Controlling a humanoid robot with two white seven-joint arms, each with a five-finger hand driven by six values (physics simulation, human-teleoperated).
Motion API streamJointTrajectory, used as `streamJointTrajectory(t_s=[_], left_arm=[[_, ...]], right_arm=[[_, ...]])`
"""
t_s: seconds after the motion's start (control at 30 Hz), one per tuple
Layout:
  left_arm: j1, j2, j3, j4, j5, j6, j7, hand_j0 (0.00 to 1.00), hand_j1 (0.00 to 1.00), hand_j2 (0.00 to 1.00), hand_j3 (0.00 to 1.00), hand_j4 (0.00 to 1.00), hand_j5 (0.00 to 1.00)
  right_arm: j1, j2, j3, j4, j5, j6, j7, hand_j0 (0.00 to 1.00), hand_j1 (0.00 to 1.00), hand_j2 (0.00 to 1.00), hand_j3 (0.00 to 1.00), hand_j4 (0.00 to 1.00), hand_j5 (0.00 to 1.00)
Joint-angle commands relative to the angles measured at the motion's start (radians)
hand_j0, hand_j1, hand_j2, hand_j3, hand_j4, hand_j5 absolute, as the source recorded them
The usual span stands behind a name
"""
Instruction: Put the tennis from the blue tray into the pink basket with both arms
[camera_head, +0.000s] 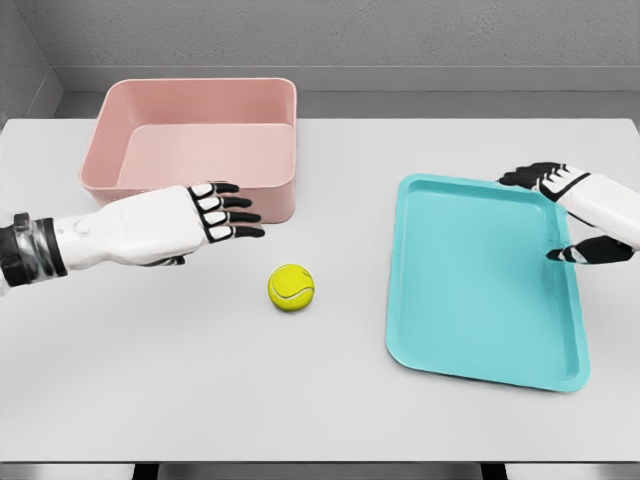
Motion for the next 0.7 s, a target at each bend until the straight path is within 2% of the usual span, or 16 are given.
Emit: streamJointTrajectory(t_s=[0.0,0.03,0.1,0.23,0.4,0.5,0.67], left_arm=[[-0.002,-0.012,-0.060,0.003,0.007,0.001,-0.001,1.00,1.00,1.00,1.00,1.00,1.00],[-0.015,-0.013,-0.075,0.005,0.009,0.001,-0.001,1.00,1.00,1.00,1.00,1.00,1.00],[-0.049,-0.035,-0.123,0.011,0.007,0.001,-0.003,1.00,1.00,1.00,1.00,1.00,1.00],[-0.094,-0.064,-0.195,0.012,0.012,0.001,-0.004,1.00,1.00,1.00,1.00,1.00,1.00],[-0.141,-0.088,-0.265,0.031,0.113,0.001,-0.007,1.00,1.00,1.00,1.00,1.00,1.00],[-0.143,-0.090,-0.279,0.068,0.187,0.001,-0.007,1.00,1.00,1.00,1.00,1.00,1.00],[-0.149,-0.104,-0.288,0.101,0.193,0.001,-0.009,1.00,1.00,1.00,1.00,1.00,1.00]], right_arm=[[0.002,0.022,-0.058,0.001,-0.020,0.004,-0.001,1.00,1.00,1.00,1.00,1.00,1.00],[0.011,0.046,-0.058,0.007,-0.018,0.004,-0.001,1.00,1.00,1.00,1.00,1.00,1.00],[0.014,0.046,-0.066,0.035,-0.016,0.004,-0.001,1.00,1.00,1.00,1.00,1.00,1.00],[0.017,0.052,-0.069,0.027,-0.027,0.004,-0.001,1.00,1.00,1.00,1.00,1.00,1.00],[0.023,0.052,-0.069,0.022,-0.061,0.004,-0.001,1.00,1.00,1.00,1.00,1.00,1.00],[0.029,0.057,-0.069,-0.008,-0.063,0.004,-0.001,1.00,1.00,1.00,1.00,1.00,1.00],[0.032,0.058,-0.069,-0.010,-0.076,0.004,-0.001,1.00,1.00,1.00,1.00,1.00,1.00]])
